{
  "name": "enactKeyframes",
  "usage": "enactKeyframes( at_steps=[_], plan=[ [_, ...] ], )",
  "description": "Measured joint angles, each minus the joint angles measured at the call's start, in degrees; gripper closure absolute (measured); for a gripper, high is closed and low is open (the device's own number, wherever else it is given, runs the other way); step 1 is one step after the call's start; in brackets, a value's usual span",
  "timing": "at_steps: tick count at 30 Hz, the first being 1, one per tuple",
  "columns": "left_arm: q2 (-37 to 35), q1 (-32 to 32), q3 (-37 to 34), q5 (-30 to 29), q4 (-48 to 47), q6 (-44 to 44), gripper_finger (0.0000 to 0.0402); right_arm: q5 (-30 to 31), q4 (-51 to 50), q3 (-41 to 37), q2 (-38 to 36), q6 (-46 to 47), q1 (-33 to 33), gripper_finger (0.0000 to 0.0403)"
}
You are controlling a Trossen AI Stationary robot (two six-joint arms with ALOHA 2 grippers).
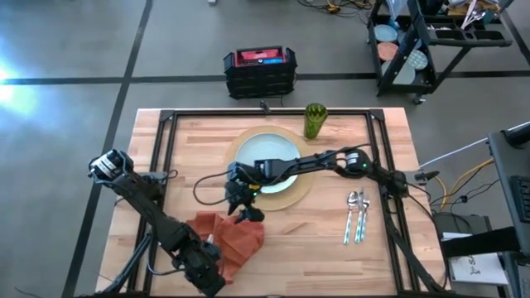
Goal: Set table place
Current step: Fold the orange table napkin
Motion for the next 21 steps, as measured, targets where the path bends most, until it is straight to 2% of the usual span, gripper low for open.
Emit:
enactKeyframes(
  at_steps=[7,21],
  plan=[
    [-0.2,-0.1,0.0,0.0,-0.1,0.6,0.0401,0.3,-3.7,8.4,6.3,-0.2,0.1,0.0208],
    [-0.8,0.1,0.0,0.8,-3.3,5.5,0.0401,0.3,-4.0,8.5,10.2,0.5,-0.5,0.0211]
  ],
)
